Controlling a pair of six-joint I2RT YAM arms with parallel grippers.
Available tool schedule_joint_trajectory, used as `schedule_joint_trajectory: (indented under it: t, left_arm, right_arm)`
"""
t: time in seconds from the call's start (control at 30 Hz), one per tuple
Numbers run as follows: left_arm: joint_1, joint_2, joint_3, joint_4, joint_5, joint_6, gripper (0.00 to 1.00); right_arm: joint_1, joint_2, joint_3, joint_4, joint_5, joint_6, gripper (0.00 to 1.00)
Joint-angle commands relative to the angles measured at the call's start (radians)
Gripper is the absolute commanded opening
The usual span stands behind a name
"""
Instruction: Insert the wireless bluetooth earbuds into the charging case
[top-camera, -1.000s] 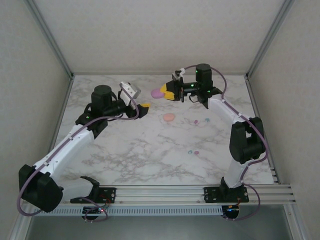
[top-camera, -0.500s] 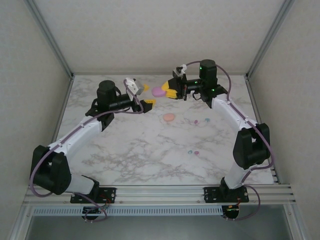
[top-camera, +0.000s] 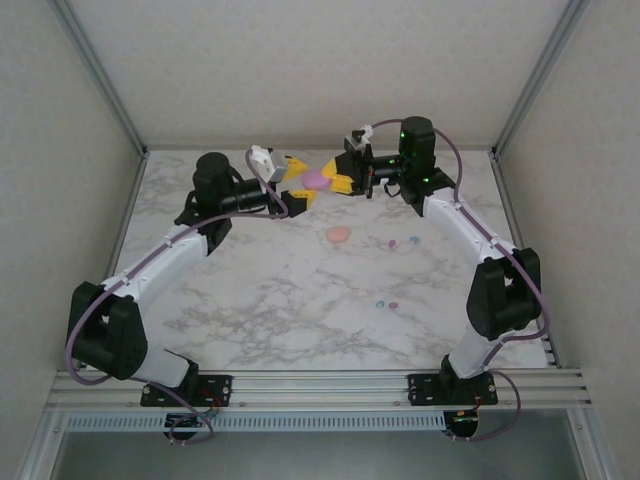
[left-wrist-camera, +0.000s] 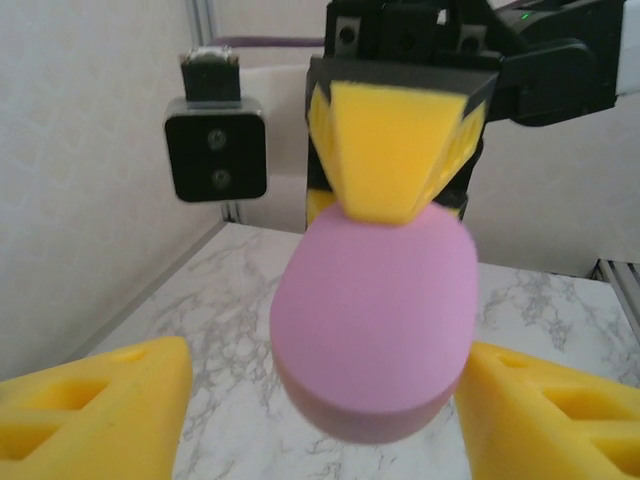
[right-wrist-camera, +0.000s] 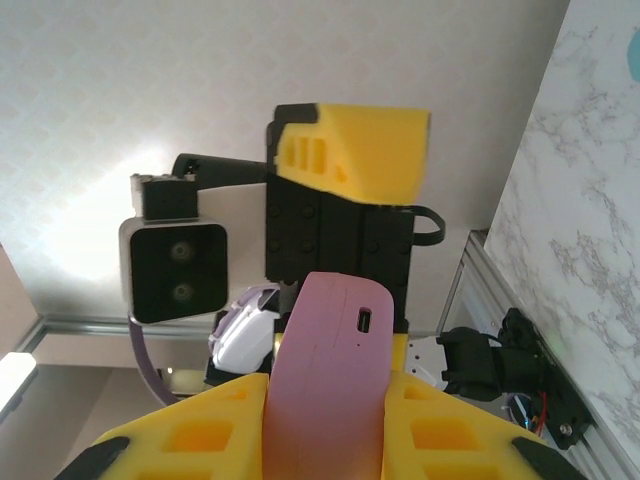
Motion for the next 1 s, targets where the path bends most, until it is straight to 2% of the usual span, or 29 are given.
schedule_joint_trajectory:
  t: [0.0,0.17,0.4,0.47,0.6,0.63,0.83,0.97]
  left_arm:
    - [-0.011,-0.004,0.045,-0.026,0.047,0.019,0.67]
    - [-0.017,0.008,0.074,-0.086,0.059,0.047,0.56]
    - [-0.027,0.023,0.147,-0.236,0.051,0.121,0.31]
    - [-0.027,0.023,0.161,-0.270,0.031,0.135,0.28]
    - [-0.027,0.013,0.208,-0.422,-0.018,0.207,0.24]
    - [-0.027,0.010,0.220,-0.456,-0.031,0.220,0.24]
    - [-0.035,0.010,0.294,-0.665,-0.057,0.326,0.25]
    - [-0.046,0.015,0.312,-0.689,-0.070,0.337,0.26]
  right_arm:
    - [0.009,0.010,0.002,0.034,0.001,0.017,0.20]
    - [0.010,0.012,-0.020,0.122,0.008,0.080,0.21]
    - [0.011,0.001,-0.030,0.097,0.021,0.063,0.26]
    - [0.011,-0.016,-0.011,-0.054,0.044,-0.059,0.30]
    - [0.011,-0.022,0.150,-0.677,0.167,-0.546,0.47]
    - [0.011,-0.021,0.173,-0.754,0.189,-0.605,0.51]
    - [0.011,-0.028,0.187,-0.806,0.224,-0.656,0.54]
    - [0.014,-0.018,0.203,-0.819,0.219,-0.664,0.52]
